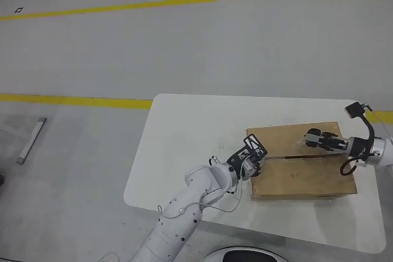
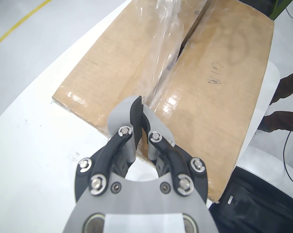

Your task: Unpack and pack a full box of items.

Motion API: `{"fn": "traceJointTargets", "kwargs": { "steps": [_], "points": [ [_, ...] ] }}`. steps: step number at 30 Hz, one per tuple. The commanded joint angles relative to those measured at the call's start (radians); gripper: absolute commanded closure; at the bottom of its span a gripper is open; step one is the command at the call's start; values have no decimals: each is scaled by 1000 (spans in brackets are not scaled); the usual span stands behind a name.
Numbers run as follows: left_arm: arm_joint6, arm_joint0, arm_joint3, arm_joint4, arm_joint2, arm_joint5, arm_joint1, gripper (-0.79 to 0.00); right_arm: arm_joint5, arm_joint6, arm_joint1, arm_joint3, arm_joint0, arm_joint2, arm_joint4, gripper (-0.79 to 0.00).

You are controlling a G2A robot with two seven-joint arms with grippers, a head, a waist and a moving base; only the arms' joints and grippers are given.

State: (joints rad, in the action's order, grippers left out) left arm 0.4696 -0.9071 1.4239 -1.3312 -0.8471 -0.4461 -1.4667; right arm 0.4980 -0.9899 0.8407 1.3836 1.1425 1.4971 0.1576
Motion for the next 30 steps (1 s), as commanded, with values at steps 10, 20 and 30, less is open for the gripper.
{"fn": "traceJointTargets", "kwargs": {
  "steps": [10, 20, 30],
  "points": [
    [-5, 5, -4, 1, 1, 2, -2, 0, -239, -34, -23, 189, 47, 59, -204, 0],
    [-7, 8, -8, 0, 2, -1, -3, 0, -395, -128, -41, 290, 73, 116, -252, 0],
    [-8, 6, -7, 1, 1, -2, -4, 0, -453, -191, -53, 325, 72, 128, -289, 0]
  ]
}}
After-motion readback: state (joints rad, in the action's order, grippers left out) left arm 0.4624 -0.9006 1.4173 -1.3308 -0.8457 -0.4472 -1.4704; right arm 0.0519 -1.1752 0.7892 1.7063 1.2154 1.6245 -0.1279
